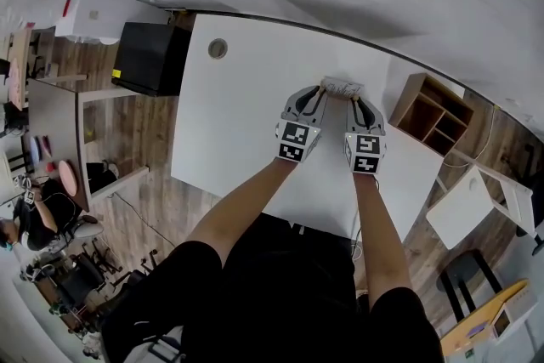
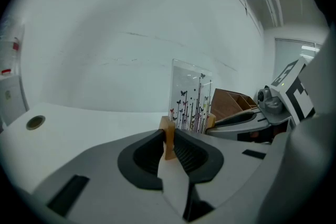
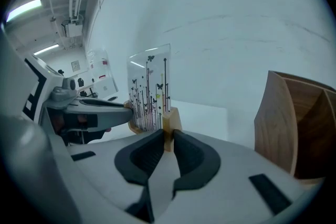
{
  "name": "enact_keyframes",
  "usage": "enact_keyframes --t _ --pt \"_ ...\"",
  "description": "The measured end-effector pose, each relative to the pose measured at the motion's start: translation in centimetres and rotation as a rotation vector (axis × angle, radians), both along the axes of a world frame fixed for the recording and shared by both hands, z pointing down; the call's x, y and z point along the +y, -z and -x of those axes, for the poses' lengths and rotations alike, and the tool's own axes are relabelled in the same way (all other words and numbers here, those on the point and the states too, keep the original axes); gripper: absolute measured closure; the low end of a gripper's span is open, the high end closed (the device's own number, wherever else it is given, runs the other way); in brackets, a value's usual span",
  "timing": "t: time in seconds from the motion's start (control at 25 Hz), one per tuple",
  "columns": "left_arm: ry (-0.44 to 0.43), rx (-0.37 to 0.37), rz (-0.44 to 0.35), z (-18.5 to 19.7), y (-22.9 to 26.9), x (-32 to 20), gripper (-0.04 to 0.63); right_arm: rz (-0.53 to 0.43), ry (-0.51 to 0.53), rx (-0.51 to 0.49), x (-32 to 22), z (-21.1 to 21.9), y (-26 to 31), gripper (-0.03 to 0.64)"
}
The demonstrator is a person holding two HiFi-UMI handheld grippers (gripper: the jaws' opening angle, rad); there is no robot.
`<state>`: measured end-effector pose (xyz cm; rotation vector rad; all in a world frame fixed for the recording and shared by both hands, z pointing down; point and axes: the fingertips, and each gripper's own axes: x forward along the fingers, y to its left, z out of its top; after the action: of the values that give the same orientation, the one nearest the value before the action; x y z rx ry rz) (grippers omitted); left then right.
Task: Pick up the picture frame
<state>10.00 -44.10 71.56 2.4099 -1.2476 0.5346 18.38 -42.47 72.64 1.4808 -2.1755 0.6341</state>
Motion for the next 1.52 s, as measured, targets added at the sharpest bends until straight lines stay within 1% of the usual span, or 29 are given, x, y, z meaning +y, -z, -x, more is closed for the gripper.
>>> enact_keyframes --t 0.16,0.4,0.52,0.64,0.8,1.0,1.28,1.4,1.52 --pt "0.0 -0.007 -0.016 0.2 2.1 1.9 0.528 -0.021 -0.006 -0.01 1.7 0.2 2.0 0.545" --pt "0.002 0.023 -0.036 1.2 6.1 5.0 0.529 -0.064 -0.028 -0.025 4.8 1.0 6.4 0.546" --pt "-0.005 0.045 -0.021 2.1 7.5 7.0 0.529 -0.065 -0.05 -0.041 7.1 1.9 7.8 0.546" --pt "0.006 0.049 -0.022 3.7 9.2 9.8 0.529 -0.075 -0.042 -0.036 9.8 3.6 9.5 0.546" --pt "0.02 0.058 -0.044 5.8 12.1 13.7 0.529 -0.104 -0.04 -0.036 13.4 5.7 12.5 0.548" --pt "0.027 0.106 -0.041 9.1 15.6 19.6 0.529 -0.135 -0.048 -0.038 19.2 8.8 16.2 0.548" --pt "0.044 0.087 -0.09 14.0 19.9 27.8 0.529 -0.175 -0.079 -0.052 27.5 13.7 20.2 0.549" --pt "0.058 0.097 -0.101 16.0 21.2 31.0 0.529 -0.183 -0.092 -0.061 30.8 15.6 21.3 0.549" --pt "0.055 0.112 -0.104 17.2 21.9 33.9 0.529 -0.195 -0.1 -0.044 33.7 16.7 22.1 0.549"
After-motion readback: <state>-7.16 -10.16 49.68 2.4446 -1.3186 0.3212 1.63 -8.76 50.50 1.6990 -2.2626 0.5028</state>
